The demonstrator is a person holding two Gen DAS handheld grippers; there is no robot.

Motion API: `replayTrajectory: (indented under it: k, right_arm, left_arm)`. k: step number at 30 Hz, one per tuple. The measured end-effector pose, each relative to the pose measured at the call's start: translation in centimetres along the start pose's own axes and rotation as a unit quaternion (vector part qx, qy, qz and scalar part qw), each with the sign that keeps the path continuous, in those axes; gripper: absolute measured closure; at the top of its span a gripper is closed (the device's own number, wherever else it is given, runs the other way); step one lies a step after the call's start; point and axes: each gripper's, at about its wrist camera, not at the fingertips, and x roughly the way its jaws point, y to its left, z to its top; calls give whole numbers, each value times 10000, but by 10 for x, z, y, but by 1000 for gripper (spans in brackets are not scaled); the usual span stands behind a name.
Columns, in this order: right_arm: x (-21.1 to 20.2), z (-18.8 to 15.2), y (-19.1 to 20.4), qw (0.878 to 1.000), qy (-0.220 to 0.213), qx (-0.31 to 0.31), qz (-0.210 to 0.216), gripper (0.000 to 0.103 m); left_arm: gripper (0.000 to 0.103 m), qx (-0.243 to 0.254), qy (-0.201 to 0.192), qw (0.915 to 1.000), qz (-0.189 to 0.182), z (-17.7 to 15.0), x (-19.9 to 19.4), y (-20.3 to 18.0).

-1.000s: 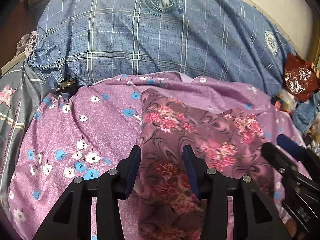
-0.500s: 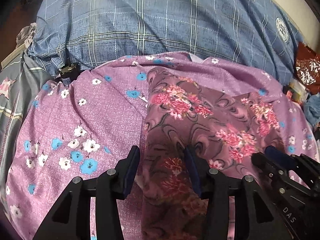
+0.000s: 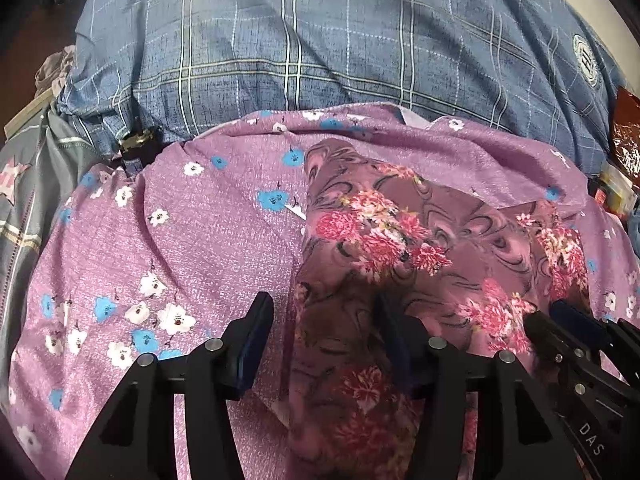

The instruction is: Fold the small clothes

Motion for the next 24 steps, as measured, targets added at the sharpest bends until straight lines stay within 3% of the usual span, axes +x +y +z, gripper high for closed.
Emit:
replayTrajectory:
  k: [10,15,18,20,22,24]
  right_arm:
    - [-44,-10,5,9987,-405,-220,-202,70]
    - [-62,-17,13,9977,-482,-369,-291,70]
    - [-67,-32,12,9982,-358,-359,-318,70]
    - [-58,-46,9,9992,-34,-256,-310,70]
    - [-45,-57,8,9986,335,-275,-301,70]
    - [-50,-59,10,9985,244,-342,-352,69]
  left_arm:
    - [49,110,-319,9993,165,-25,-47,-2]
    - [49,17,-408,9987,306,-64,-79,-2]
    - [49,-68,-392,9988,281,-86,-94,-1]
    - [49,12,-366,9989,308,-97,-99,-3]
    - [48,185,-170,9990,366,-105,-95,-7]
    - [48,245,116,9988,397,-110,-90,-7]
